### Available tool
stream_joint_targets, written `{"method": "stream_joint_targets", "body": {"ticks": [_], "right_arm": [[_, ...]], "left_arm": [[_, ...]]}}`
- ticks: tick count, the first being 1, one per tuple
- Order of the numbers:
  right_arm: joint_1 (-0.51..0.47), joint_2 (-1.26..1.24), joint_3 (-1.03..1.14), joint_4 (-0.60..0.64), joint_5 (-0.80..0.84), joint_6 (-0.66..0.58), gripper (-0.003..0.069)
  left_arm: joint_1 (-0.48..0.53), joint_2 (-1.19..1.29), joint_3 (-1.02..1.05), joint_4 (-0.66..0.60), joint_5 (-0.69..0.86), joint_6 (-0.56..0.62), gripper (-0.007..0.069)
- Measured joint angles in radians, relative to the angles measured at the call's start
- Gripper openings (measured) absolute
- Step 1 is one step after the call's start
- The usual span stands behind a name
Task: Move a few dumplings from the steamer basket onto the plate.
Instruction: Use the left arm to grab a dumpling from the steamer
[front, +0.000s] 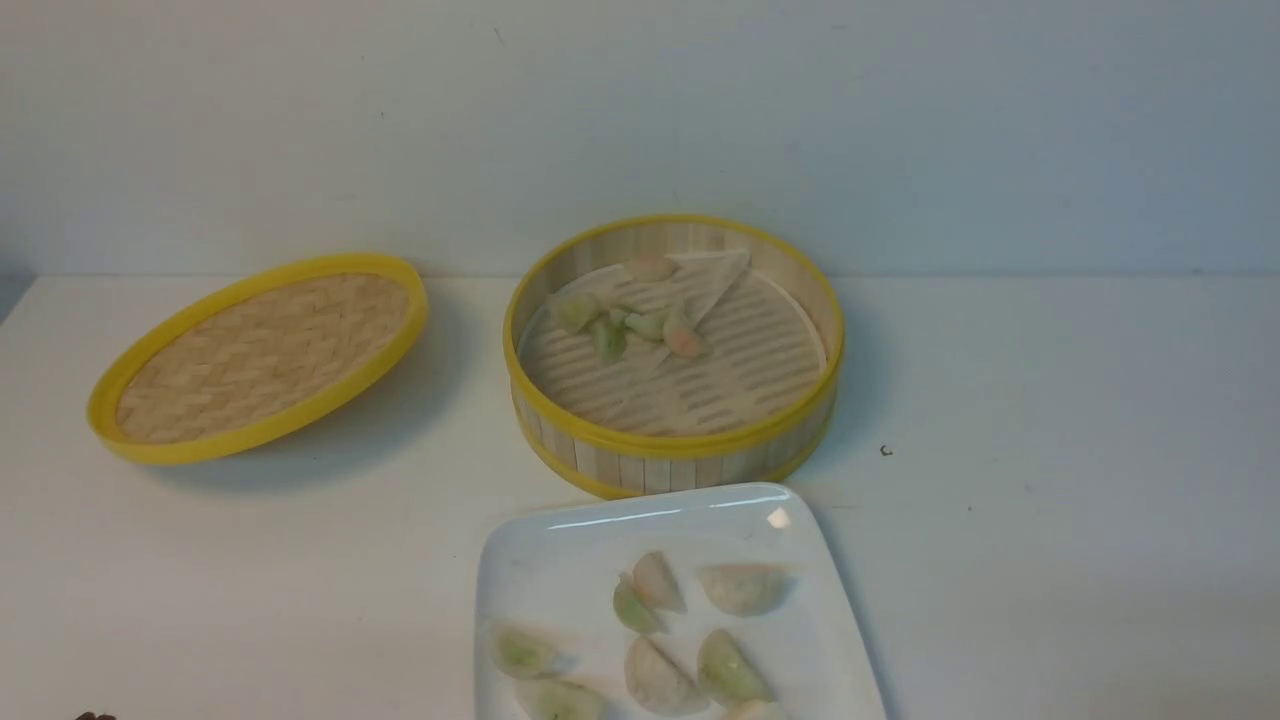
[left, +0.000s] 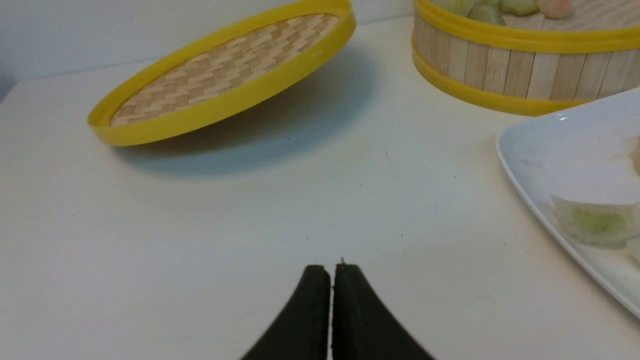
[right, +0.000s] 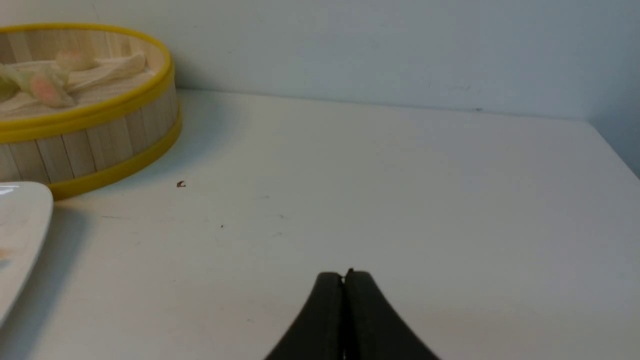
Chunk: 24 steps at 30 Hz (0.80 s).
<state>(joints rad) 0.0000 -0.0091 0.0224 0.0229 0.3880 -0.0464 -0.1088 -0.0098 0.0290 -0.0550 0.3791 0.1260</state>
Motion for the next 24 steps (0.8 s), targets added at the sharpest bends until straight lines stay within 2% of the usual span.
{"method": "stream_joint_targets", "body": {"ticks": [20,24], "right_arm": [[0.000,0.000,0.000,0.006,0.000,0.000,-0.0013],[0.000,0.000,0.005,0.096,-0.039,0.014,-0.0013]], "left_arm": [[0.000,0.000,0.000,0.005,0.000,0.001,-0.0006],[0.000,0.000,0.000,0.013,0.001,0.002,-0.0006]]}}
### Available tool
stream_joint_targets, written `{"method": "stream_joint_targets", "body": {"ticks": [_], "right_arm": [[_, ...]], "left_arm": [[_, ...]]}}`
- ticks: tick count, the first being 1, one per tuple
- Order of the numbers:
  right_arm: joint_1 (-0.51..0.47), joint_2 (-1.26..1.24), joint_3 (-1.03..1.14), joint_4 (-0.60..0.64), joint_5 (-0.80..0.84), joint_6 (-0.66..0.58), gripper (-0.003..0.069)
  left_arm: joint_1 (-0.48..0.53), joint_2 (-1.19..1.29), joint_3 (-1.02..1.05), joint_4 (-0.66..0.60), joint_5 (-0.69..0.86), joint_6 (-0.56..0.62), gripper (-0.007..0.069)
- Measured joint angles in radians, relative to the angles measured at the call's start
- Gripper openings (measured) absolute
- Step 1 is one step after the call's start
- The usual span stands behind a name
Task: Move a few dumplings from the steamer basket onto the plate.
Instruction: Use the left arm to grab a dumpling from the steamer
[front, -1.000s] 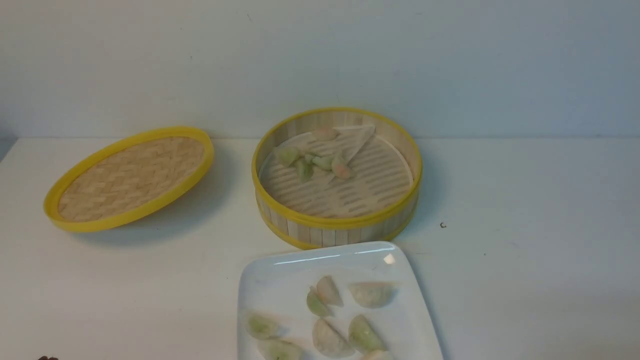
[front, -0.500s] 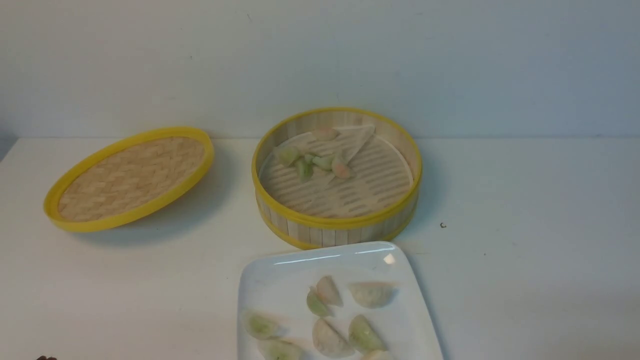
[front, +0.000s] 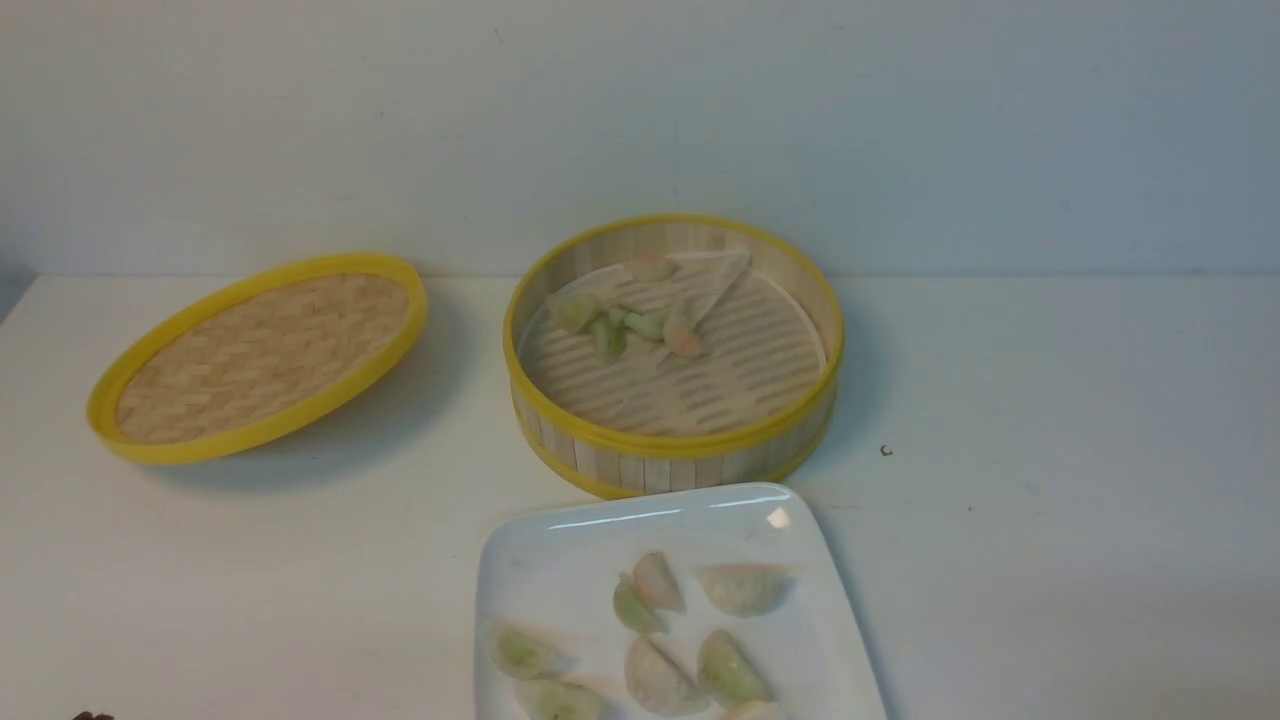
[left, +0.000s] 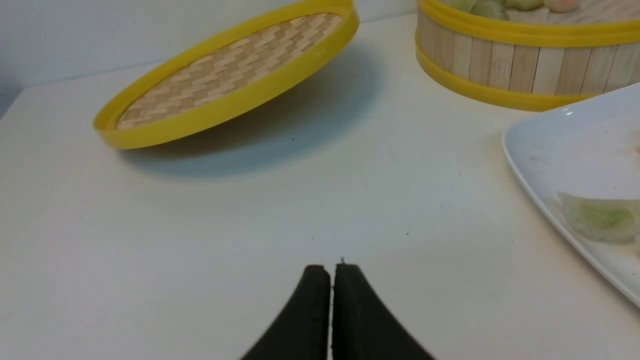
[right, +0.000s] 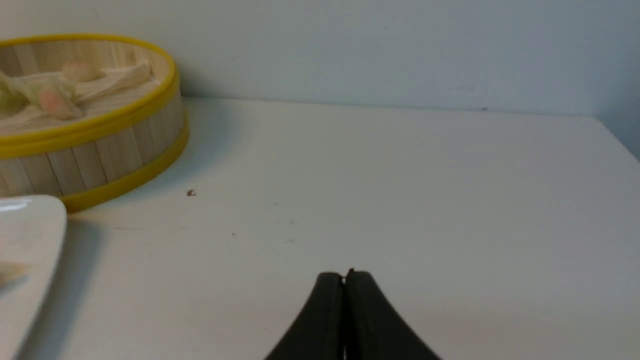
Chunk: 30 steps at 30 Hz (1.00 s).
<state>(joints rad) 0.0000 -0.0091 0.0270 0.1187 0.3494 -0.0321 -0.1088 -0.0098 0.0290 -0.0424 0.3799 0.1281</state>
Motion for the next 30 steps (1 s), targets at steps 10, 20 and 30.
{"method": "stream_joint_targets", "body": {"ticks": [10,20,30], "right_arm": [[-0.001,0.000,0.003,0.583,-0.229,0.230,-0.0013],[0.003,0.000,-0.017,0.748,-0.387,0.289,-0.0013],[0.061,0.399,-0.736,0.435,0.238,0.020,-0.0013]], "left_arm": [[0.000,0.000,0.001,-0.153,-0.274,-0.167,-0.0006],[0.000,0.000,0.000,-0.387,-0.719,-0.253,-0.0006],[0.000,0.323,-0.506,-0.259,-0.205,-0.134,-0.0006]]}}
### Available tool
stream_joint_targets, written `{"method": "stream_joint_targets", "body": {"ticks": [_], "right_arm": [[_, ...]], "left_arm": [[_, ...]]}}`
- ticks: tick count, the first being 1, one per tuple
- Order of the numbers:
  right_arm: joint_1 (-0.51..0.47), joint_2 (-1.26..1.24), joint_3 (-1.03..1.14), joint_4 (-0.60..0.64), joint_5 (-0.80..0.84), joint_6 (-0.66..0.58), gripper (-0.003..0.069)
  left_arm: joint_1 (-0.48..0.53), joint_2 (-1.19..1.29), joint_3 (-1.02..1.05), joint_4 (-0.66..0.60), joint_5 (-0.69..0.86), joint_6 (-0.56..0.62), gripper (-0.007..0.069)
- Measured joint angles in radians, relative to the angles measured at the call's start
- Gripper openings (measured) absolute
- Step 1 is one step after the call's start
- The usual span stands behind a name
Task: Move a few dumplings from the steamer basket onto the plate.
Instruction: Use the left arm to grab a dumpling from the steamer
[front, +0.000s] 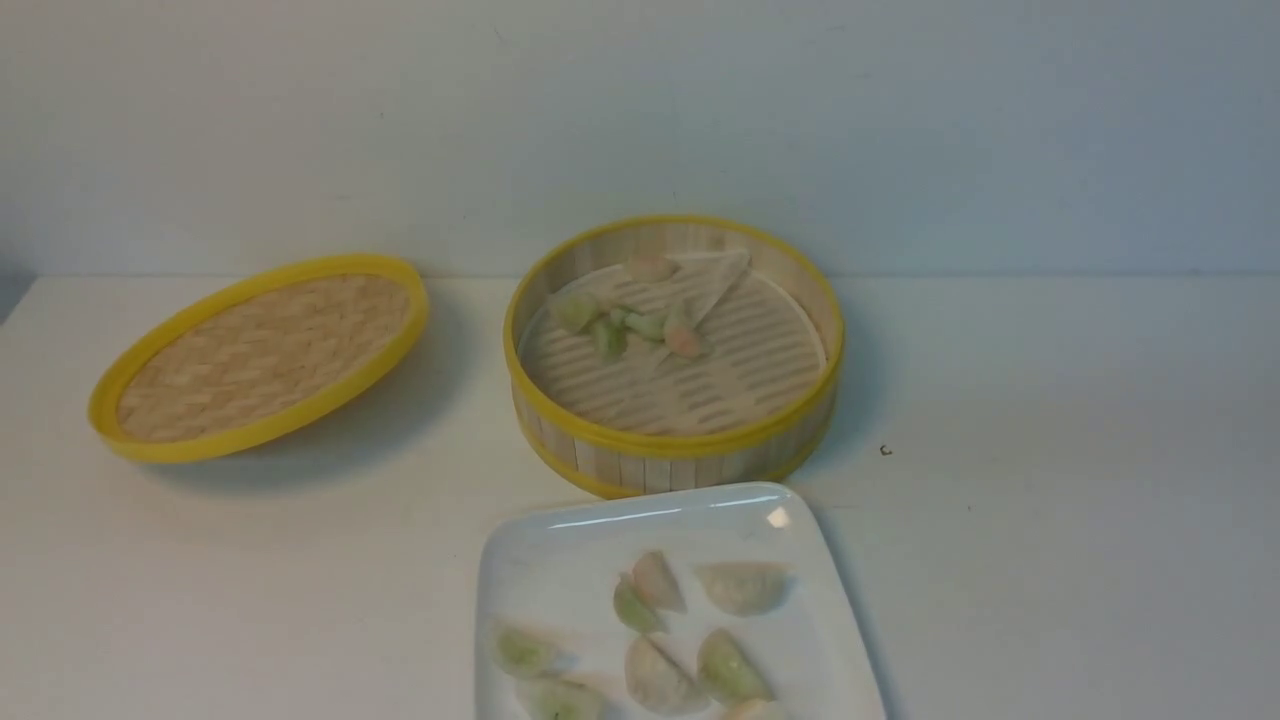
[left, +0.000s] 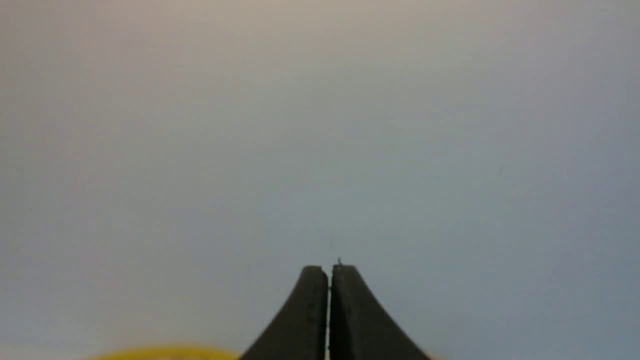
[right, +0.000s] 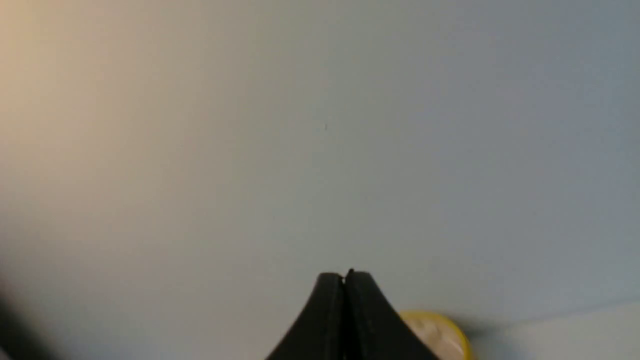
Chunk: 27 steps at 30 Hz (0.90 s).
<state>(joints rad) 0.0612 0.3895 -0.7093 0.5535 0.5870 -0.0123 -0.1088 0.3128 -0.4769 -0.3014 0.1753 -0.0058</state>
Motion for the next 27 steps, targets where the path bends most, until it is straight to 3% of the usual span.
{"method": "stream_joint_targets", "body": {"ticks": [4,6,9,15,24,27], "right_arm": [[0.000,0.288,-0.248,-0.104,0.331,-0.078,-0.0013],[0.000,0.413,-0.332,-0.122,0.431,-0.100,-0.0013],[0.000,0.576,-0.424,-0.133,0.538,-0.142,-0.0013],[0.000,0.721,-0.456,-0.103,0.561,-0.208,-0.0013],[0.000,0.728,-0.459,-0.092,0.561,-0.235,-0.0013],[0.000,0.728,-0.459,-0.083,0.561,-0.236,-0.0011]], "left_arm": [[0.000,0.307,-0.243,-0.005,0.417,0.040,-0.0006],[0.000,0.479,-0.373,-0.020,0.618,0.083,-0.0006],[0.000,0.707,-0.540,-0.044,0.801,0.166,-0.0006],[-0.020,1.104,-0.808,-0.070,0.928,0.306,-0.0006],[-0.156,1.419,-1.123,0.000,0.922,0.400,-0.0006],[-0.181,1.512,-1.224,0.005,0.890,0.484,-0.0006]]}}
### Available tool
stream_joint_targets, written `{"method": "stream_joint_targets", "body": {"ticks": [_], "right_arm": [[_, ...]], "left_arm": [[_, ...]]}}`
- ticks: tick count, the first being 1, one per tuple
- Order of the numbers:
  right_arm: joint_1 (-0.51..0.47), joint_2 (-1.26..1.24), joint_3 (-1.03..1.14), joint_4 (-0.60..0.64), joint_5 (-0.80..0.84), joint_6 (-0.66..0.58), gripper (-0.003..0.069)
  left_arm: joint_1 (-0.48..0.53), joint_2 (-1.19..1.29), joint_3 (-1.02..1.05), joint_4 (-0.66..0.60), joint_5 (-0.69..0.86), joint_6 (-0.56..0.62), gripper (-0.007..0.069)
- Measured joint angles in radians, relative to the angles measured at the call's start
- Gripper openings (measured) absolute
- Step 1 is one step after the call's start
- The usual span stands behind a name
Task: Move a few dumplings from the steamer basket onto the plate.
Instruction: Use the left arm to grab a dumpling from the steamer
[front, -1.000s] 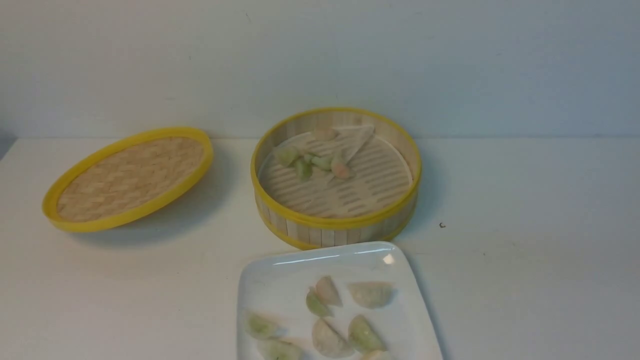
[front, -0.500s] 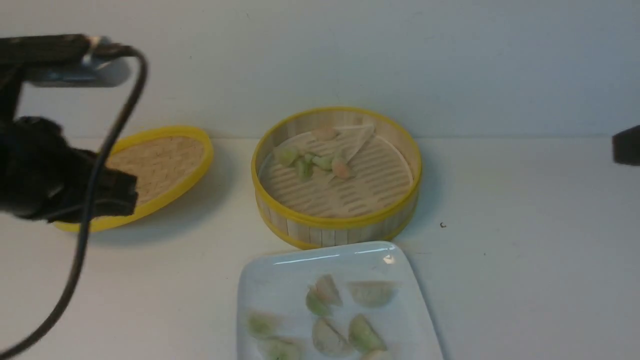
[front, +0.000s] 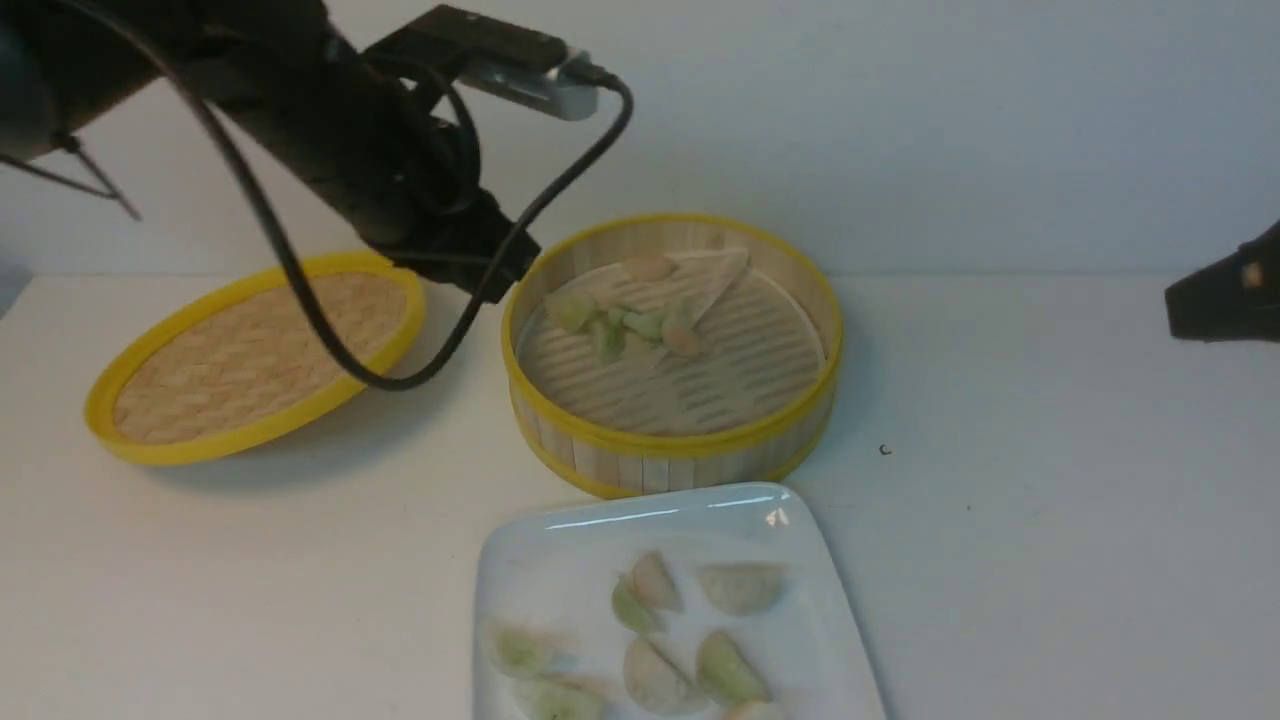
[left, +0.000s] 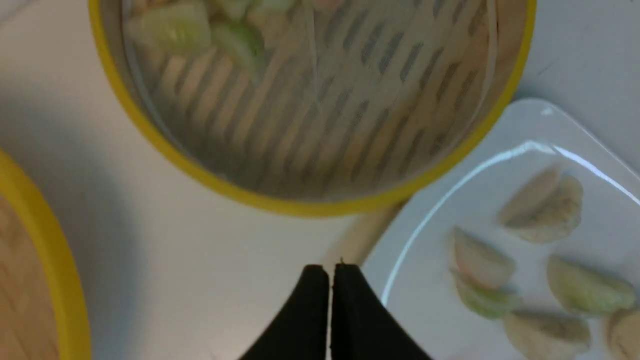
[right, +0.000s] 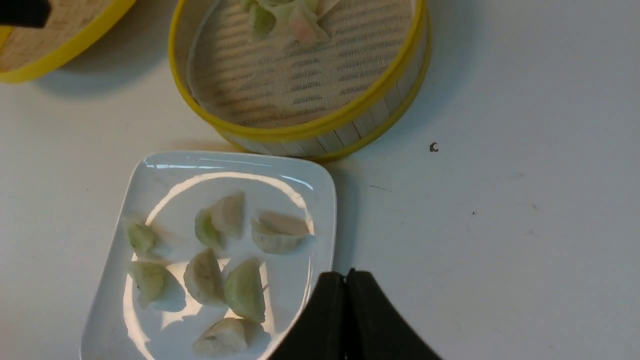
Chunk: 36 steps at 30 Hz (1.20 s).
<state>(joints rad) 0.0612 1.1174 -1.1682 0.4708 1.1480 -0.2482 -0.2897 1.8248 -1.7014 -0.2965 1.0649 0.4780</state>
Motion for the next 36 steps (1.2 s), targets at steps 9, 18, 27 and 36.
{"method": "stream_joint_targets", "body": {"ticks": [9,18,27,36], "right_arm": [[0.000,0.000,0.000,0.076,0.000,0.000,-0.0010],[0.000,0.000,0.000,0.088,0.000,0.000,-0.0010],[0.000,0.000,0.000,0.088,0.007,0.000,-0.0010],[0.000,0.000,0.000,0.088,0.007,-0.001,-0.0010]], "left_arm": [[-0.005,0.195,-0.099,0.005,-0.253,0.170,0.0016],[-0.005,0.357,-0.103,-0.016,-0.492,0.299,0.0340],[-0.005,0.460,-0.105,-0.053,-0.616,0.304,0.0526],[-0.022,0.474,-0.115,-0.064,-0.593,0.304,0.0135]]}}
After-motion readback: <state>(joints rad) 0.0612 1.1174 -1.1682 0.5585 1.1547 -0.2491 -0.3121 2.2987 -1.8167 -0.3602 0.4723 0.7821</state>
